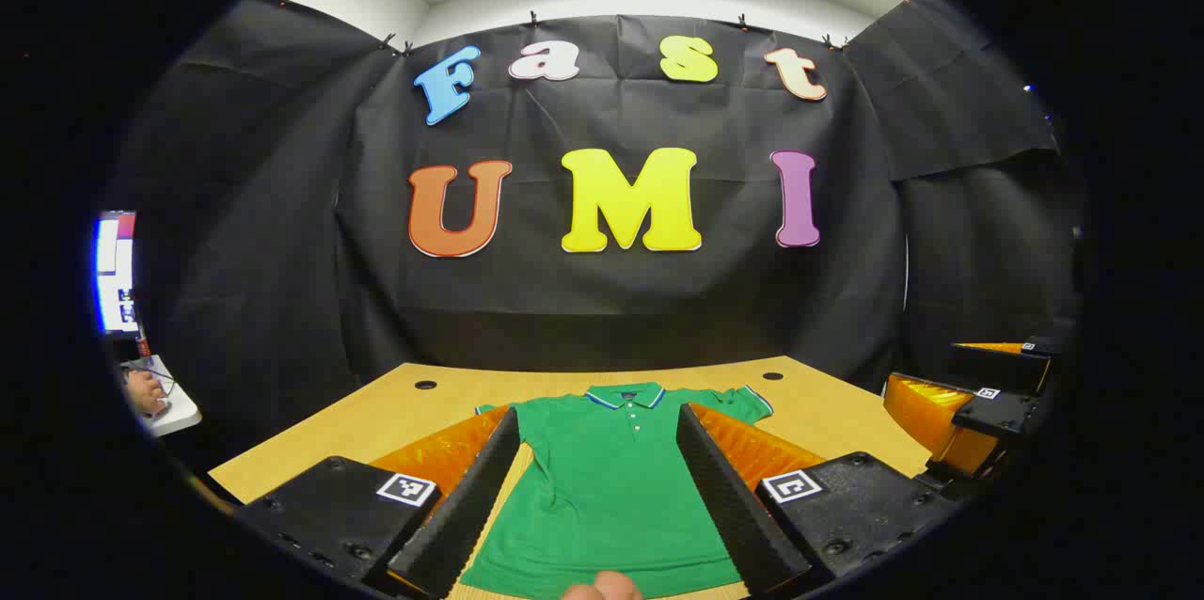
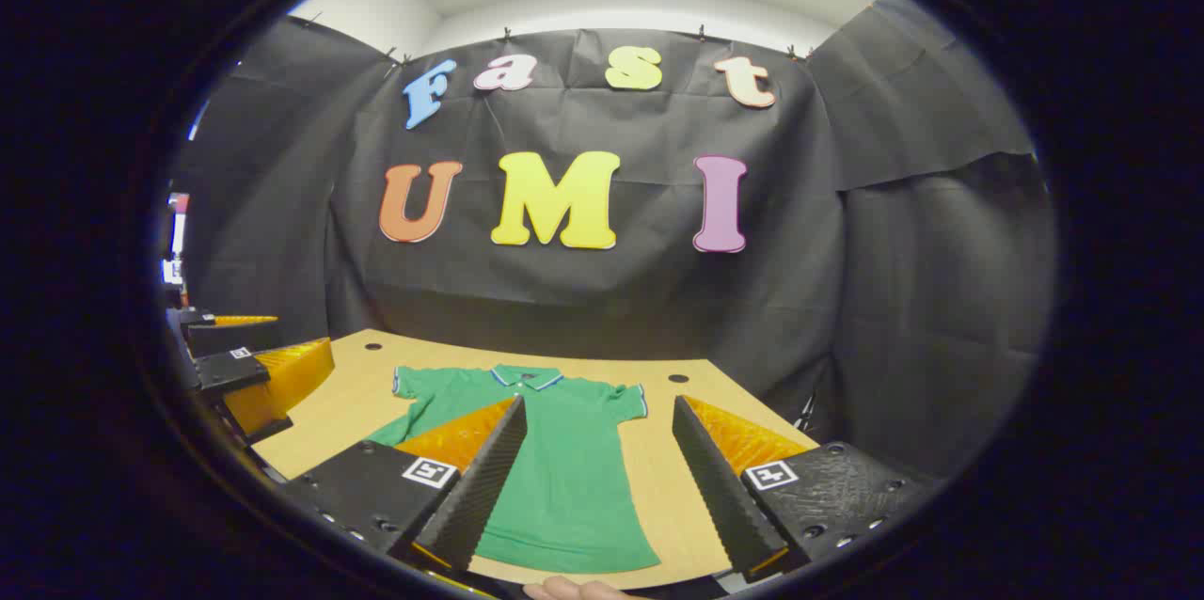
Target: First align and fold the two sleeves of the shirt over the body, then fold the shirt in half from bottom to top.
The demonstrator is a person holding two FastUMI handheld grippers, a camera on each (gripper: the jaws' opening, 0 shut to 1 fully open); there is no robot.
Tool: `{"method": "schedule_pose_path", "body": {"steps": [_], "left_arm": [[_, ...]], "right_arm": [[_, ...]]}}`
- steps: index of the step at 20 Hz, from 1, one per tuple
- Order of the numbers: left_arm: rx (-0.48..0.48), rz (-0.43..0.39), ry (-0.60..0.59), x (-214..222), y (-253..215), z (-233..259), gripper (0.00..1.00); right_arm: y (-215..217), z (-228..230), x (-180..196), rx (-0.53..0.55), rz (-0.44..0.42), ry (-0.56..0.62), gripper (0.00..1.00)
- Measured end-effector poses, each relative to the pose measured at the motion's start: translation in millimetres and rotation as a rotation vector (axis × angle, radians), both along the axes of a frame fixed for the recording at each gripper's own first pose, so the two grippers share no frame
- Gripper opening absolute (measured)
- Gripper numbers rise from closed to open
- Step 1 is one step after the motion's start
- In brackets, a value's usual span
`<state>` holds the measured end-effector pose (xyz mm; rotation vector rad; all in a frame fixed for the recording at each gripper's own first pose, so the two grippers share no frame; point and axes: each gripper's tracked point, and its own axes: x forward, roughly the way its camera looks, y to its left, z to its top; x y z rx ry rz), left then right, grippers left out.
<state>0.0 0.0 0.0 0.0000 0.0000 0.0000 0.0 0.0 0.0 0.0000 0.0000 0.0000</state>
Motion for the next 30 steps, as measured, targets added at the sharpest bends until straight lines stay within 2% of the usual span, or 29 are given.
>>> {"method": "schedule_pose_path", "body": {"steps": [6, 10, 11, 12, 14, 18, 21, 26, 30], "left_arm": [[-0.009, 0.009, 0.046, 3.5, -3.3, -12.8, 1.00], [0.000, 0.000, 0.048, 4.7, -6.3, -14.1, 1.00], [0.008, 0.004, 0.046, 5.0, -4.9, -13.7, 1.00], [0.014, 0.008, 0.046, 6.0, -4.1, -14.7, 1.00], [0.020, 0.017, 0.053, 7.4, -5.4, -16.9, 1.00], [0.000, 0.015, 0.077, 11.7, -7.6, -24.1, 1.00], [-0.003, 0.014, 0.083, 14.6, -7.3, -27.3, 1.00], [0.014, 0.028, 0.101, 25.7, -4.5, -38.1, 1.00], [0.009, 0.045, 0.129, 37.0, 0.3, -53.3, 1.00]], "right_arm": [[-6.2, 4.1, -5.4, -0.010, -0.016, -0.046, 0.95], [-8.0, -0.5, -1.8, -0.011, -0.024, -0.038, 0.96], [-8.8, -1.2, -1.9, -0.004, -0.028, -0.036, 0.94], [-10.1, -1.5, -0.7, 0.005, -0.030, -0.036, 0.97], [-11.2, -4.0, 1.0, 0.015, -0.031, -0.027, 0.96], [-11.9, -7.4, 6.1, -0.006, -0.033, -0.018, 0.95], [-16.5, -8.0, 9.9, 0.020, -0.045, -0.011, 0.95], [-22.4, -4.7, 33.9, 0.013, -0.051, -0.014, 0.95], [-34.7, 1.2, 75.7, -0.013, -0.064, -0.031, 0.95]]}}
